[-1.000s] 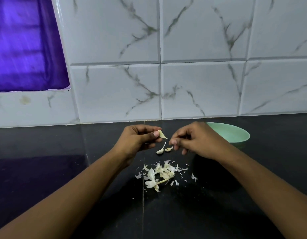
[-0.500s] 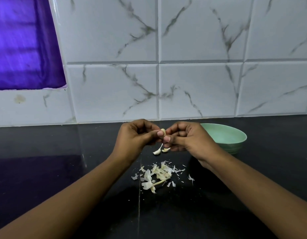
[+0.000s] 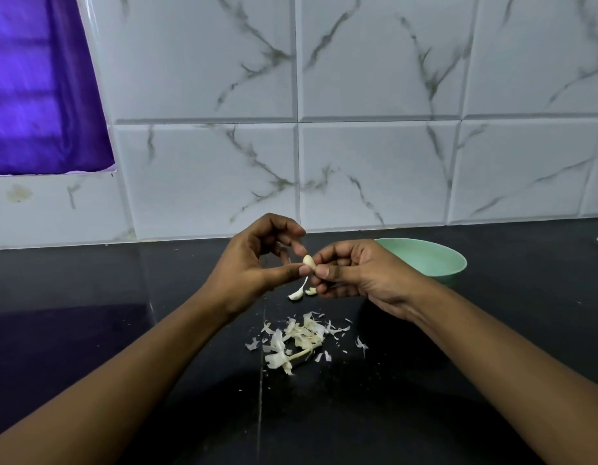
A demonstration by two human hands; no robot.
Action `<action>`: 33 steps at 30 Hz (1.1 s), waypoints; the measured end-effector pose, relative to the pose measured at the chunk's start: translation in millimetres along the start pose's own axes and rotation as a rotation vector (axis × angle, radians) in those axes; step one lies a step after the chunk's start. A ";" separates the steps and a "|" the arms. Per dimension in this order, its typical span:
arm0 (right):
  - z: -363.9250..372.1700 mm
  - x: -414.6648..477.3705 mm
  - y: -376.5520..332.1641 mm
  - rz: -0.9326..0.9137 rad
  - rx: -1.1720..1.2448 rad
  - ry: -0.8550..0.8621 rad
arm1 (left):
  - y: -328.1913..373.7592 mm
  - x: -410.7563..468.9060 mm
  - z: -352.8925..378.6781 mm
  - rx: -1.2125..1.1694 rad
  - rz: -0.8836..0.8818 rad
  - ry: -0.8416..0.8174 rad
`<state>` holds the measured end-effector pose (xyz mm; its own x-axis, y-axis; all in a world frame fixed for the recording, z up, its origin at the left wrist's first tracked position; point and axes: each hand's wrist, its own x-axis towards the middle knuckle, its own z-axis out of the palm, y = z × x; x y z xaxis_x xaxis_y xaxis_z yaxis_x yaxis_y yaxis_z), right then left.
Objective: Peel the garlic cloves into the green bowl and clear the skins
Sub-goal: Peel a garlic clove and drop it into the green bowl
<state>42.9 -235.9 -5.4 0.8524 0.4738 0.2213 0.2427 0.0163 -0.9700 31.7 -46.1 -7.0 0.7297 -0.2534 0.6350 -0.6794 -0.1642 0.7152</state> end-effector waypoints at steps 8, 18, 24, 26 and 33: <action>-2.6 1.3 1.5 0.008 -0.117 0.004 | -1.1 0.8 -5.8 0.206 0.038 -0.108; -4.0 3.2 3.5 -0.005 -0.170 0.019 | -10.2 1.1 -5.0 0.243 0.042 -0.114; -1.8 4.5 3.8 -0.077 -0.249 0.097 | -14.2 0.4 -4.2 0.140 -0.121 0.000; -1.3 4.6 4.0 -0.090 -0.282 0.106 | -11.5 -1.2 -2.2 0.158 -0.074 -0.002; -0.4 1.9 -0.3 -0.086 -0.264 0.082 | -3.7 -3.4 -3.9 0.197 -0.009 -0.003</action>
<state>44.6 -235.3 -4.7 0.8553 0.4077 0.3197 0.4189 -0.1813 -0.8897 32.0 -40.9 -10.6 0.7357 -0.2537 0.6280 -0.6751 -0.3494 0.6498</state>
